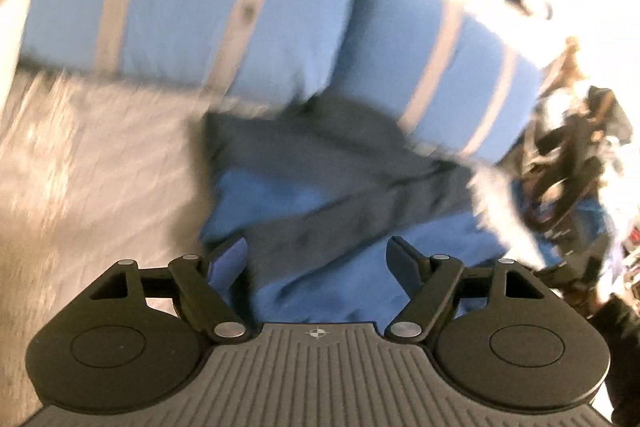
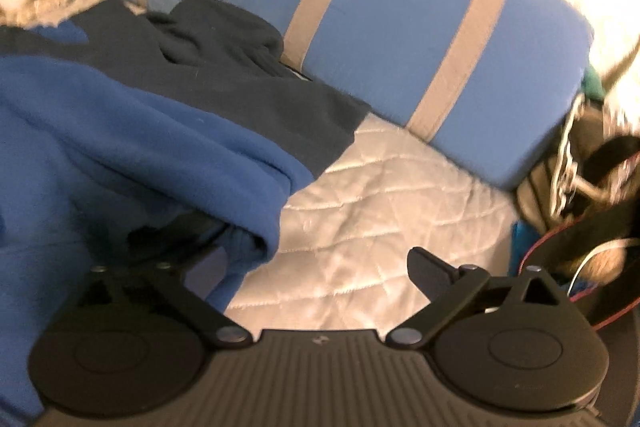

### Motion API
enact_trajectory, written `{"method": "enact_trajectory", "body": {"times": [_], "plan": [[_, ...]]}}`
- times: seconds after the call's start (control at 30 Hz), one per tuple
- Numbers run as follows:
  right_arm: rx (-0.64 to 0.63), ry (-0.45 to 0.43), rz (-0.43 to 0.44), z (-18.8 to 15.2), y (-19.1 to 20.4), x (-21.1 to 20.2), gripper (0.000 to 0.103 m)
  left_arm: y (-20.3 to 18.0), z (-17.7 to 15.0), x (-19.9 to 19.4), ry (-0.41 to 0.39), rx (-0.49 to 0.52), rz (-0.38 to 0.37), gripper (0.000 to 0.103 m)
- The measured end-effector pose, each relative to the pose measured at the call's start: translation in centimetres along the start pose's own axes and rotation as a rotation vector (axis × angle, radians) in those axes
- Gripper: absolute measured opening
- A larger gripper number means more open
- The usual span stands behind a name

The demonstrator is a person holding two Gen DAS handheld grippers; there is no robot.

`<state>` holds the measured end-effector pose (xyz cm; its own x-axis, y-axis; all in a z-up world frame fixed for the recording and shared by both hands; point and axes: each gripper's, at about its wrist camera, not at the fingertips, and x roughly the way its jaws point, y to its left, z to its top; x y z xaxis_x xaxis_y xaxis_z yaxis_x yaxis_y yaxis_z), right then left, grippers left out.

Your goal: Fold clothes

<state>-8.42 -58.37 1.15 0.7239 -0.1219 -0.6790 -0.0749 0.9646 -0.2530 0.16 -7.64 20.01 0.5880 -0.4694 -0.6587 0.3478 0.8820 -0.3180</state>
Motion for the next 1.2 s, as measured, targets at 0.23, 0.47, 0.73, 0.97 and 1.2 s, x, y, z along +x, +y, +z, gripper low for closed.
{"method": "enact_trajectory", "body": {"times": [0.23, 0.47, 0.73, 0.97, 1.2], "plan": [[0.178, -0.016, 0.05, -1.2, -4.2, -1.6, 0.103, -8.1, 5.0, -1.9, -0.074, 0.151, -0.089, 0.079], [0.412, -0.031, 0.102, -2.1, -7.6, -1.2, 0.102, -14.1, 10.3, -0.3, -0.183, 0.241, -0.106, 0.083], [0.525, -0.064, 0.234, -1.5, -6.7, 1.1, 0.095, -18.2, 11.1, 6.7, -0.179, 0.294, -0.09, 0.083], [0.686, -0.055, 0.347, -1.0, -5.7, 5.1, 0.073, -19.0, 10.1, 15.2, -0.075, 0.325, -0.092, 0.083], [0.663, -0.012, 0.339, -2.9, -3.6, 6.9, 0.053, -18.2, 9.5, 22.4, 0.002, 0.296, -0.152, 0.083]]}}
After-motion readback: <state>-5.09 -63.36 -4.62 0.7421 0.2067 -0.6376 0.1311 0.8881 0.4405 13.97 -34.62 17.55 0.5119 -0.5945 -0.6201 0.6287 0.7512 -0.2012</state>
